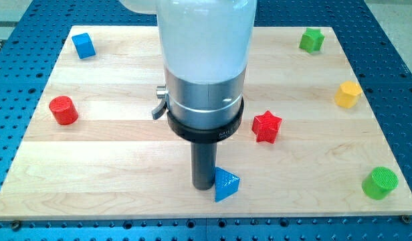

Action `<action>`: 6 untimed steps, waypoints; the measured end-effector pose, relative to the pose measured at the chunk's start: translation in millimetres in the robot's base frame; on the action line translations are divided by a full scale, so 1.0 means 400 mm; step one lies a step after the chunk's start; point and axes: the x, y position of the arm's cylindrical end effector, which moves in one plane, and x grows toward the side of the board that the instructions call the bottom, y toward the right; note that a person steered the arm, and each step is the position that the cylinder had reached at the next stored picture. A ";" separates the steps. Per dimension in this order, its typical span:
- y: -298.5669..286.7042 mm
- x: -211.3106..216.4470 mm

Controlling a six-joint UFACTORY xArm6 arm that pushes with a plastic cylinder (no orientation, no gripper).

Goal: Place your arm parallel to the hexagon

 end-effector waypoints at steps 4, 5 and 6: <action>0.427 -0.436; 0.402 -0.366; 0.339 -0.281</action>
